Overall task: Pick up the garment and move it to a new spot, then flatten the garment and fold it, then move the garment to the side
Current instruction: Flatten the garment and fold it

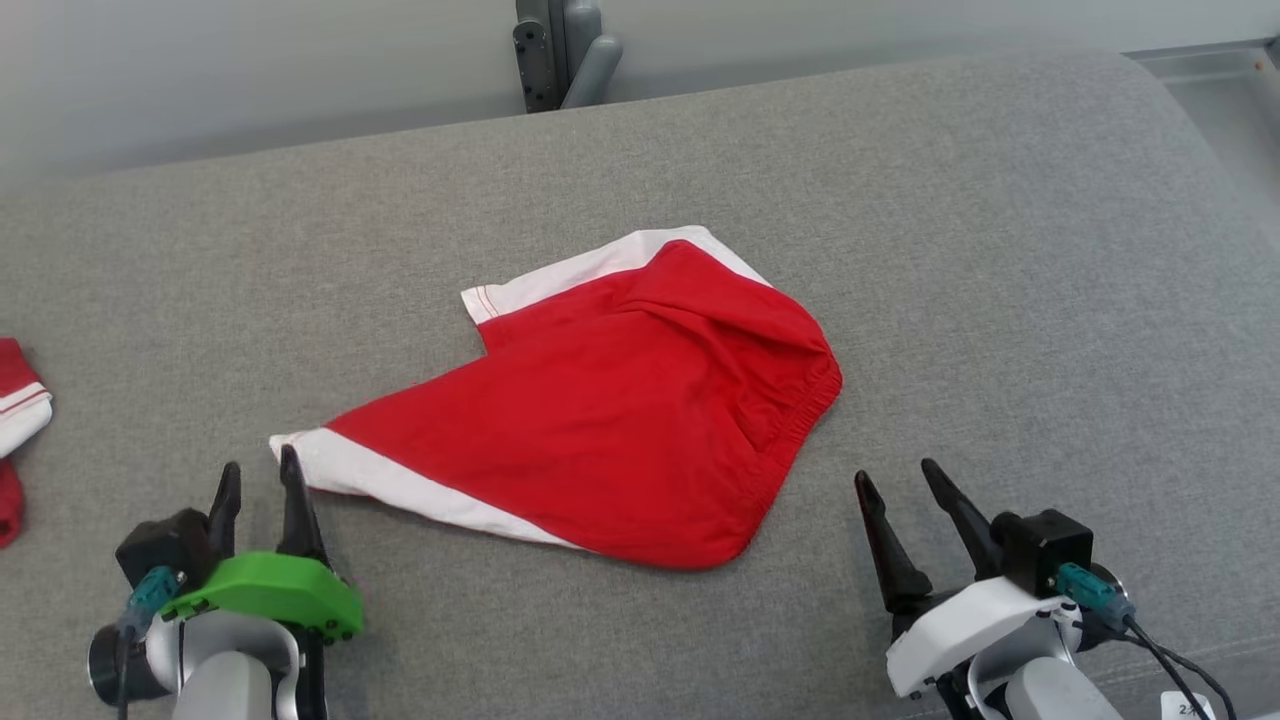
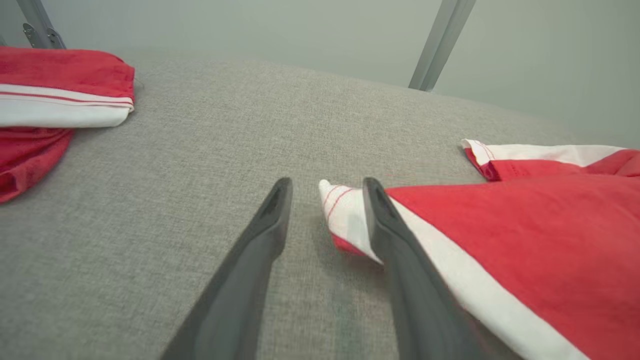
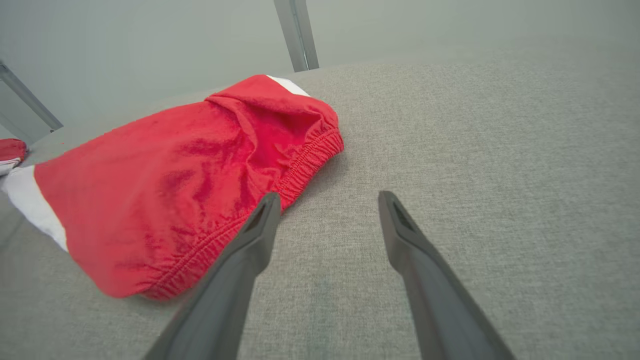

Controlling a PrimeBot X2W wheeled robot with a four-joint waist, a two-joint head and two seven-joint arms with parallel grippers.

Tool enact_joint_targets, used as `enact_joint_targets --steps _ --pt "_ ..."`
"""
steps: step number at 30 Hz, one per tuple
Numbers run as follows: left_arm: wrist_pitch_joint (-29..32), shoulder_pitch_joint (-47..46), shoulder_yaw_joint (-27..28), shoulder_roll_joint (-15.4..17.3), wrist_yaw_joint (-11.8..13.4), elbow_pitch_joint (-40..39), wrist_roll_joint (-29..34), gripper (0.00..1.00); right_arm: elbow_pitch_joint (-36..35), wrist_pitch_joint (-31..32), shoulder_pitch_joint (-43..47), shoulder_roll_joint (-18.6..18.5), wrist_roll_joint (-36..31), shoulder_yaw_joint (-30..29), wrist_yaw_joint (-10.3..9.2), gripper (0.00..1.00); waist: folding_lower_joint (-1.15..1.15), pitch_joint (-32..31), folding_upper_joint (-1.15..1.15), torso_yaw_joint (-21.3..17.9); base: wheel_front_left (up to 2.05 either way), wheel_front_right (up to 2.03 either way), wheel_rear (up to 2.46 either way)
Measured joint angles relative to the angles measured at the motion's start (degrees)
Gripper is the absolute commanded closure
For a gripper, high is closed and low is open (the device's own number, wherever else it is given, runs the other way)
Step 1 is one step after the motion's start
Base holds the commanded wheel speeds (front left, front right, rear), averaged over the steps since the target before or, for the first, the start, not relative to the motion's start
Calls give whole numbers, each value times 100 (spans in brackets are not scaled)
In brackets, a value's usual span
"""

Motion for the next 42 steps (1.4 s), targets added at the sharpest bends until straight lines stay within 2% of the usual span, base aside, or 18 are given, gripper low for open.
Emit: enact_joint_targets --steps 4,7,11,14,27,34,42 --pt "1 351 148 -12 0 -91 181 0 58 -1 112 -44 119 270 0 0 0 -185 0 4 0 0 0" --pt "0 626 107 -12 2 -249 71 0 127 0 249 -81 272 582 -1 0 0 -359 0 58 0 0 0" --pt "1 1212 -214 -20 8 -701 -203 0 291 -1 409 -181 646 1228 -1 0 0 -584 0 267 0 0 0" --pt "0 1477 -396 -15 27 -969 -261 0 405 -1 424 -208 894 1449 0 0 0 -662 0 450 0 0 0" --pt "0 1695 -609 -16 16 -1462 -243 0 1049 -1 83 -291 1591 1621 -1 0 0 -679 0 1187 0 0 0" --pt "0 1680 -708 -18 -49 -1501 -208 0 1417 -11 -113 -231 1716 1678 -1 0 0 -511 0 1268 0 0 0" --pt "0 1644 -768 -18 -43 -1563 -183 0 1006 -9 -230 -230 1604 1727 -1 0 0 -406 0 1237 0 0 0"
